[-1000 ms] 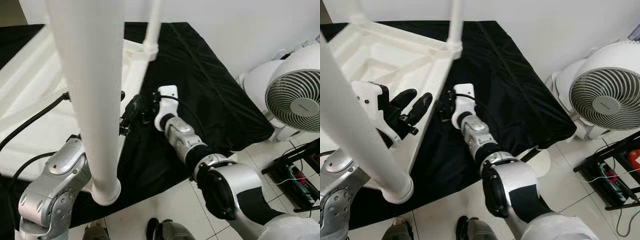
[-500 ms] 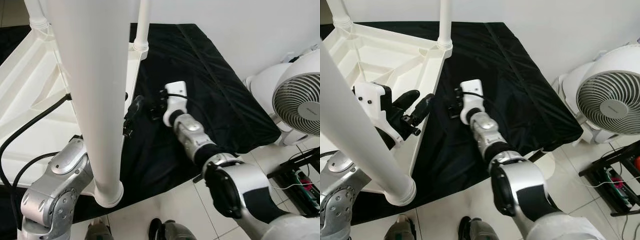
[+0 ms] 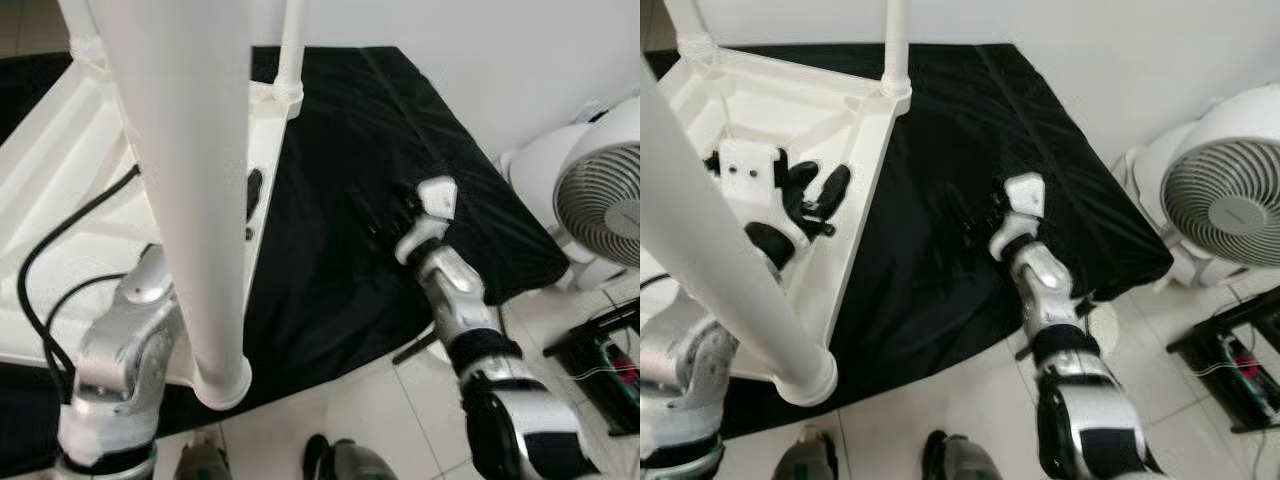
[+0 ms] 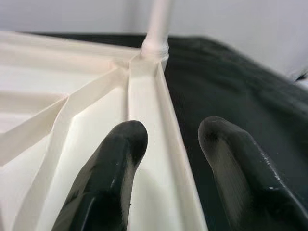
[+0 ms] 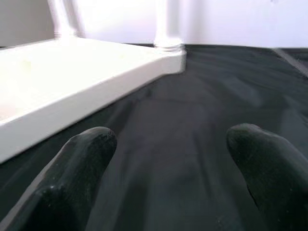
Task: Building children table
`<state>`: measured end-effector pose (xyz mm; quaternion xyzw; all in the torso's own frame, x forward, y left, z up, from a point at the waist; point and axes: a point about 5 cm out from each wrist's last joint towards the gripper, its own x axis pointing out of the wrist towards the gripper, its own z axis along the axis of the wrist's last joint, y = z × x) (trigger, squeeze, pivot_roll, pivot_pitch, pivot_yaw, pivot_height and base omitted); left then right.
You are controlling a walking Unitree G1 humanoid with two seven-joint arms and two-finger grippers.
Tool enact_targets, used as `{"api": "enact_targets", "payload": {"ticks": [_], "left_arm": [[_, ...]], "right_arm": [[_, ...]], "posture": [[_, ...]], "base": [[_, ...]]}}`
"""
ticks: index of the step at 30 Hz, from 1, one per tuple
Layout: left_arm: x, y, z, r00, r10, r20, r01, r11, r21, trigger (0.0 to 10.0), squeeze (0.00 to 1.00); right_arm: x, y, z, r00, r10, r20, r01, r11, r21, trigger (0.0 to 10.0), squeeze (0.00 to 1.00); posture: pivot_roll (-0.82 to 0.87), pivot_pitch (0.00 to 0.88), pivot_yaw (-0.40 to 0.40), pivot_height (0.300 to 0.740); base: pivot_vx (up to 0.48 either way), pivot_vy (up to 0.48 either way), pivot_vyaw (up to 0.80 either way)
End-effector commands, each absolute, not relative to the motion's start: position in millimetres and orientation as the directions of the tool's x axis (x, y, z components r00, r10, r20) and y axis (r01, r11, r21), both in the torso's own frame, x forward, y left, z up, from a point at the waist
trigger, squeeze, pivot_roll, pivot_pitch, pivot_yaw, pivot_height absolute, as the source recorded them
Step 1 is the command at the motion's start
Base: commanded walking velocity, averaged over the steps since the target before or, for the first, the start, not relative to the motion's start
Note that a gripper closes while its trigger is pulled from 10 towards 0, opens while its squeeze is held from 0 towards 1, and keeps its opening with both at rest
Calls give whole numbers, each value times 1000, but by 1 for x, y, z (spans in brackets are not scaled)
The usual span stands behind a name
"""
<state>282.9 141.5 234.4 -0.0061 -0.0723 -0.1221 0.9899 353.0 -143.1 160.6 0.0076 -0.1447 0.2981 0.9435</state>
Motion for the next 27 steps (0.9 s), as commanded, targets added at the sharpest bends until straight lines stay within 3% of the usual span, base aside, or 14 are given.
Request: {"api": "enact_targets", "payload": {"ticks": [1, 2, 3, 9, 13, 18, 19, 22, 26, 27], "left_arm": [[280, 142, 232, 952, -271, 143, 269, 963, 31, 10000, 0], [280, 142, 232, 952, -271, 143, 269, 963, 31, 10000, 0], [278, 150, 231, 951, -282, 129, 275, 959, 68, 10000, 0], [279, 160, 229, 949, -293, 116, 280, 953, 116, 10000, 0], [276, 169, 225, 946, -311, 95, 289, 937, 196, 10000, 0], [275, 172, 221, 946, -316, 71, 293, 929, 224, 10000, 0], [275, 175, 217, 946, -322, 41, 302, 920, 252, 10000, 0], [275, 177, 212, 943, -333, 7, 319, 909, 266, 10000, 0], [275, 178, 211, 941, -339, -3, 327, 907, 265, 10000, 0], [272, 178, 210, 923, -384, -27, 374, 878, 299, 10000, 0]], "right_arm": [[345, -140, 172, 707, 648, 284, -647, 754, -113, 10000, 200], [345, -140, 172, 707, 648, 284, -647, 754, -113, 10000, 200], [333, -139, 175, 645, 717, 263, -707, 691, -151, 10000, 1000], [322, -134, 179, 567, 790, 233, -770, 609, -191, 10000, 1000], [304, -118, 180, 412, 897, 159, -871, 439, -219, 10000, 1000], [293, -106, 180, 304, 947, 104, -926, 320, -200, 10000, 1000], [284, -97, 177, 204, 978, 45, -959, 209, -192, 10000, 0], [277, -91, 175, 119, 993, 4, -977, 118, -180, 10000, 0], [276, -90, 175, 100, 995, -2, -979, 98, -177, 10000, 0], [272, -86, 176, 15, 999, -31, -985, 10, -170, 10000, 0]], "posture": [[158, 167, -96, 740], [158, 167, -96, 740], [159, 169, -97, 740], [164, 170, -100, 740], [167, 169, -106, 740], [172, 168, -126, 740], [172, 169, -135, 740], [174, 166, -146, 740], [174, 166, -146, 740], [178, 162, -156, 740]], "base": [[0, 0, 0], [0, 0, 0], [0, 0, 0], [0, 0, 0], [0, 0, 0], [0, 0, 0], [0, 0, 0], [0, 0, 0], [0, 0, 0], [0, 0, 0]]}}
